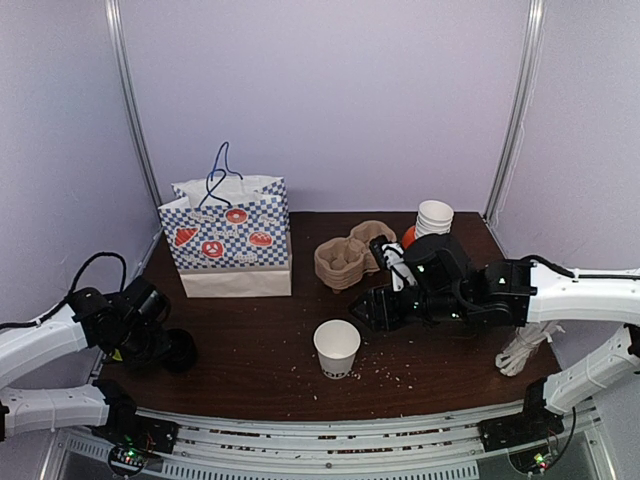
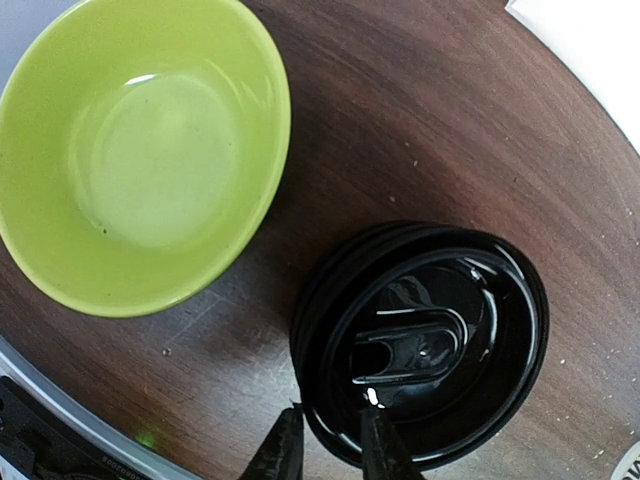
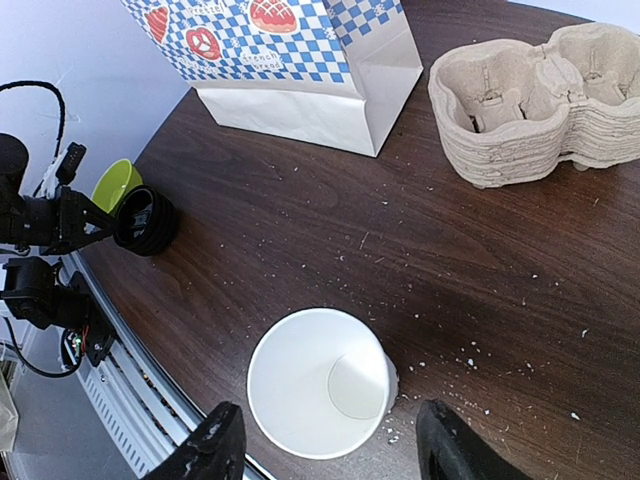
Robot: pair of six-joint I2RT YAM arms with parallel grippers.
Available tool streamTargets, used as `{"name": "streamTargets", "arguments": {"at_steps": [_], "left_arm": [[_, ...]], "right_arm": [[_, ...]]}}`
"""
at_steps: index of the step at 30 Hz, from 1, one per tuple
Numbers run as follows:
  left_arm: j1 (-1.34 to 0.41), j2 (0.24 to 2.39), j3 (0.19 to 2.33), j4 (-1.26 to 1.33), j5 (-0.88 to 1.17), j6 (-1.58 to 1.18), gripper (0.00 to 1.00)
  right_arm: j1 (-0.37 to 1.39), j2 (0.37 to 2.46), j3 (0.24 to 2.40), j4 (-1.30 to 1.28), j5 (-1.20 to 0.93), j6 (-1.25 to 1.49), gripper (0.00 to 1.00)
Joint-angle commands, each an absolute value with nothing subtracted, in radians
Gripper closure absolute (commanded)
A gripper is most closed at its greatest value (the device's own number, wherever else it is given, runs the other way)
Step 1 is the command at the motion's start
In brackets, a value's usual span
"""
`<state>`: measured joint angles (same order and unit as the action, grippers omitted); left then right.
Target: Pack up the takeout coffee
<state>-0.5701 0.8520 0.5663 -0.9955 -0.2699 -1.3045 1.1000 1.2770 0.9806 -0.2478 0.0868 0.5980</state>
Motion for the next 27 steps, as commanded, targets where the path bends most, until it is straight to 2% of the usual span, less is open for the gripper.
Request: {"name": "streamTargets", "arguments": {"at_steps": [1,8,21,27], "left_arm": [[-0.565,0.849,0.561,-0.979,-0.279,-1.313,0.83],[-0.566,0.829,0.568,-0.983,-0.271,-1.308,1.00],[-0.569,0.832,0.643,-0.940,-0.193,-1.262,1.00],[-0.635,0.851,0.666,-0.891,-0.163,-1.277,1.00]], "right_arm": [[1.104,1.247,0.967,-0.242,0.093,0.594,0.41],[1.104,1.243,0.970,-0.244,0.093,0.594,0.41],[1.103,1.261,0.994,-0.250,0.094,0.591,0.41],[1.104,1.267,0.997,-0.252,0.094,0.592,0.42]]}}
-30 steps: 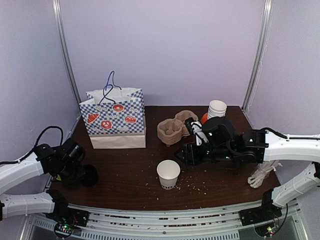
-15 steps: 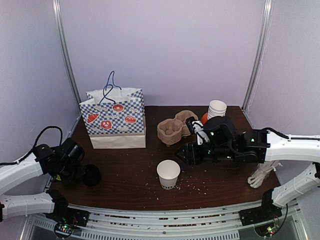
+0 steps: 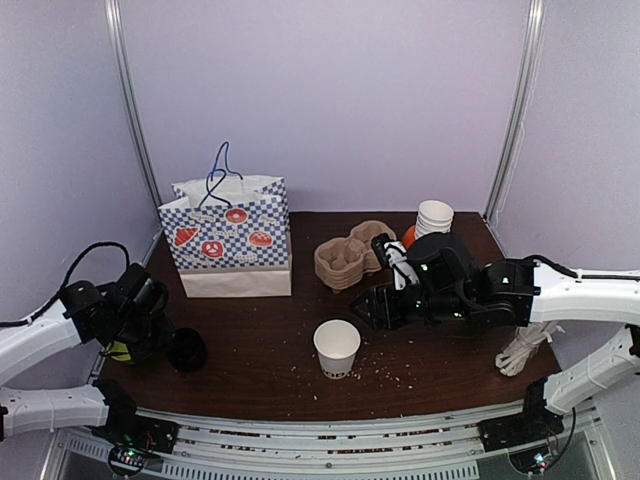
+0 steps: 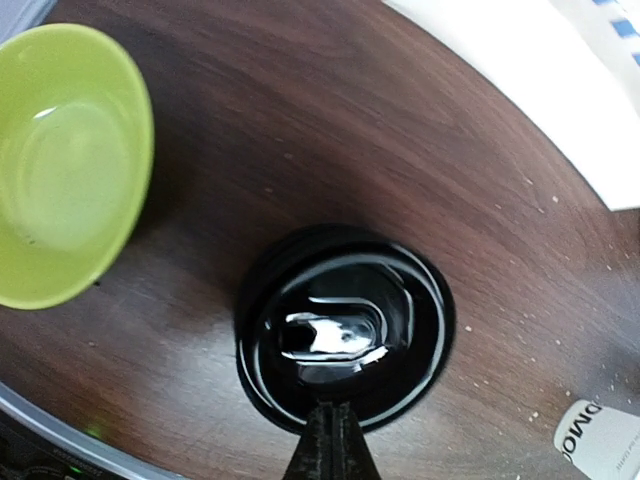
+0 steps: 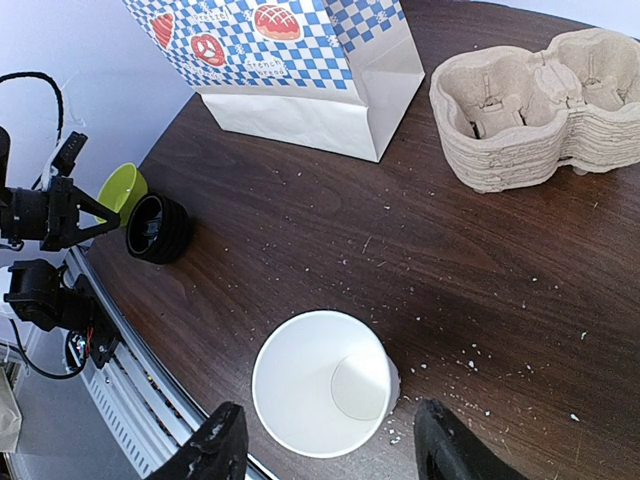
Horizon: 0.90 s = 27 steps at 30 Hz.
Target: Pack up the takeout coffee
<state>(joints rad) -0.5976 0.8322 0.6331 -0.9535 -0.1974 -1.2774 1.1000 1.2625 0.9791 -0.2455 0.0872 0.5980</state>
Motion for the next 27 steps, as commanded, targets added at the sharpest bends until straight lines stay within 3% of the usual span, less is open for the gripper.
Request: {"name": "streamTargets", "arguments": {"at_steps": [1,6,10,12,22,27], "left_arm": [[-0.648,0.858,0.664,-0.879,-0.159,-1.281,1.00],[-0.690,0.894,0.649,-0.851,-0.158,-1.298,0.96],[-0.689,0.869,0.651,-0.898,-0.193,-1.321,0.43],[-0.689,0.845,0.653,-0.931,-0.214,-1.339,0.30],[-0.685,0.821,0.604,-0.950,-0.231,-1.370,0.29],[-0.637,0.856,0.567,-0.885,-0.218,-1.318,0.36]], "right_arm": [[1.104,1.270,1.000,-0.252,0.093,0.593,0.42],[1.104,1.281,1.008,-0.256,0.083,0.594,0.42],[1.103,1.283,1.010,-0.261,0.082,0.594,0.41],[1.103,1.284,1.012,-0.265,0.083,0.595,0.41],[1.104,1.300,1.032,-0.274,0.077,0.586,0.41],[1.103,1.307,1.040,-0.281,0.073,0.582,0.41]]}}
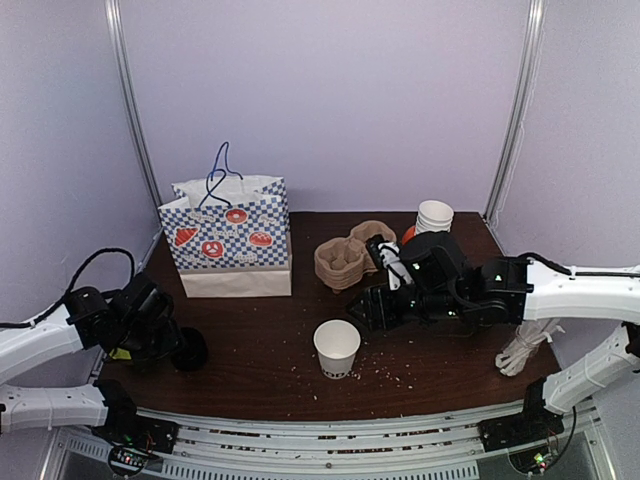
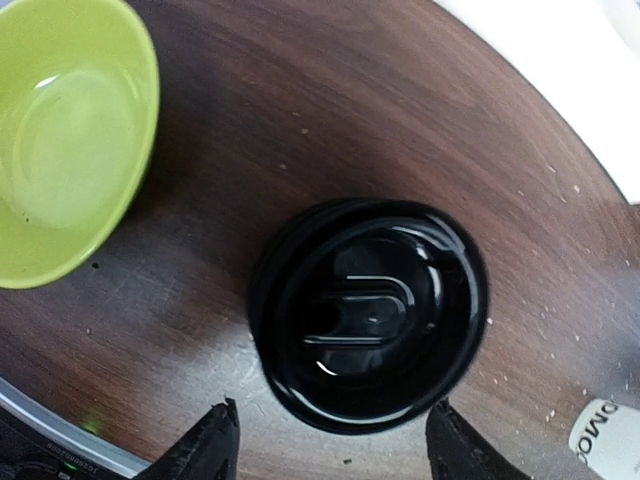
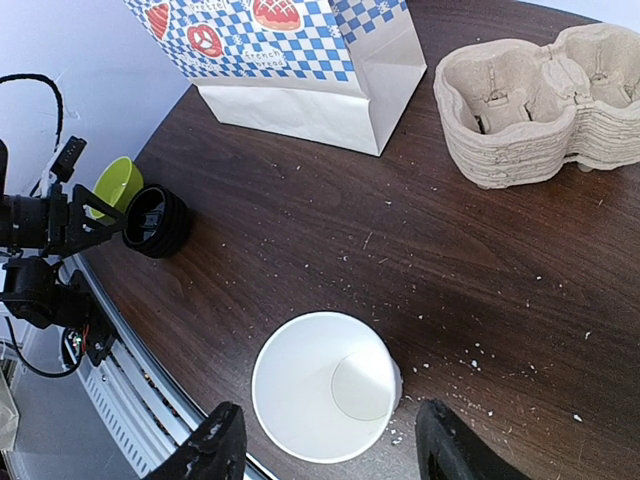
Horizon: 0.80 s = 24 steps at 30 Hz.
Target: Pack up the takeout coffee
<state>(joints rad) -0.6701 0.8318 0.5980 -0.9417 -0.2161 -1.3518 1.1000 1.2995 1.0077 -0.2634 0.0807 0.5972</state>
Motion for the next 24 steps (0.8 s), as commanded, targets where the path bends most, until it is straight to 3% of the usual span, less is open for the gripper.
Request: {"name": "streamTargets", "arguments": {"at_steps": [1,15,24], "left_arm": [[-0.636,0.867,0.562,-0.868,-0.221,-1.310,0.39],[-0.636,0.938,0.558,-0.796,-0.201,-1.271,0.98],[-0.693,0.983,0.648,-0.766,-0.159,-1.222,1.00]], "right_arm": [[1.103,1.308,1.043,-0.284,0.073,0.581,0.40],[1.104,1.301,1.051,-0.297,0.092,0.579,0.41],[1.103,1.304,1.059,-0.296,0.100,0.580,0.41]]}}
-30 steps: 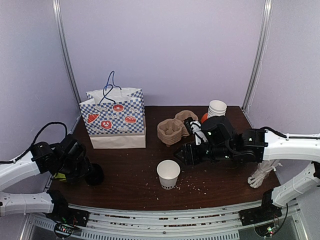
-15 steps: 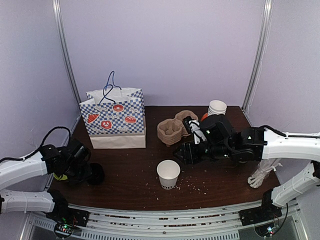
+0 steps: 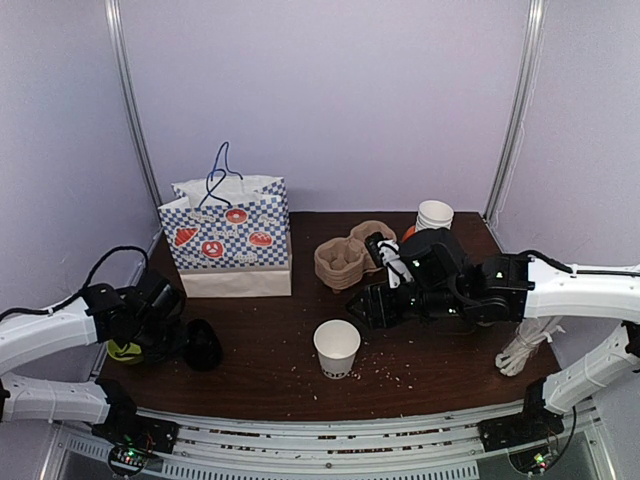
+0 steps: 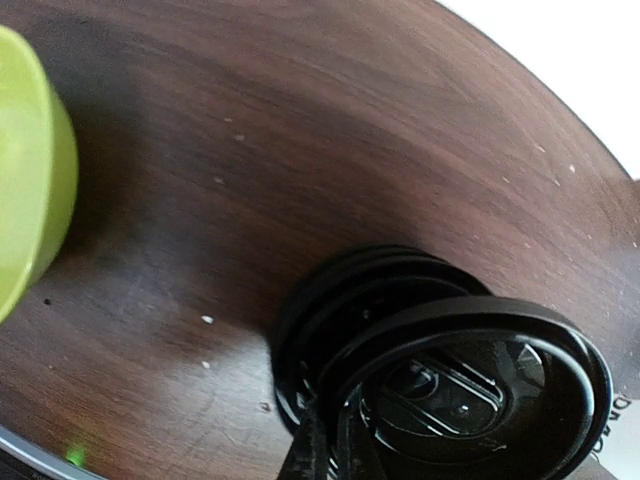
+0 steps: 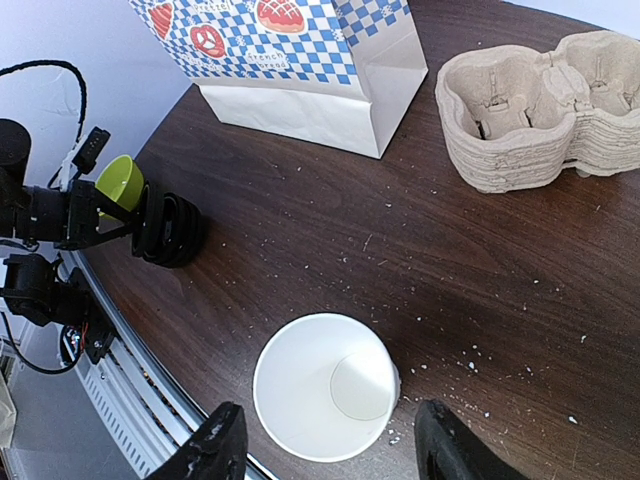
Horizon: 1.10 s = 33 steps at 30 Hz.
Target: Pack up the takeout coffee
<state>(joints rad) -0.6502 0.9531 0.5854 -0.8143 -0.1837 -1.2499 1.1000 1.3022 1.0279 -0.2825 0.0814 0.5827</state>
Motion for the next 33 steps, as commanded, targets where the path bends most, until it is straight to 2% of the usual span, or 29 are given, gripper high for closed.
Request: {"name": "streamTargets", "arguments": {"at_steps": [1,13,20,23,28,33], "left_arm": [[-0.707,0.995,0.660,-0.764,-0.159,-1.225,1.00],[-0.732,0.953,0.782,-0.774,-0.131,-1.163,1.00],[-0.755,0.907,0.827,-0.509,0.057,-1.042,1.00],[-0.817,0.961,0.874,-0.461,0.045,-1.034,1.00],[-0.936,1.111,0.964,-0.404,-0.015,-1.038,1.00],[-0.978,1.247,1.049,-0.398,-0.054,-1.044,1.00]], "right_arm": [[1.104,1.303,1.058,-0.296,0.100,0.582,0.42],[1.103,1.277,1.063,-0.309,0.092,0.591,0.41],[1.105,1.262,1.056,-0.150,-0.116,0.626,0.40],[1.109,1.266,1.058,-0.087,-0.165,0.660,0.37],[1.111,1.280,1.088,-0.050,-0.153,0.714,0.25],[1.111,1.305,1.096,-0.021,-0.137,0.792,0.23]]}}
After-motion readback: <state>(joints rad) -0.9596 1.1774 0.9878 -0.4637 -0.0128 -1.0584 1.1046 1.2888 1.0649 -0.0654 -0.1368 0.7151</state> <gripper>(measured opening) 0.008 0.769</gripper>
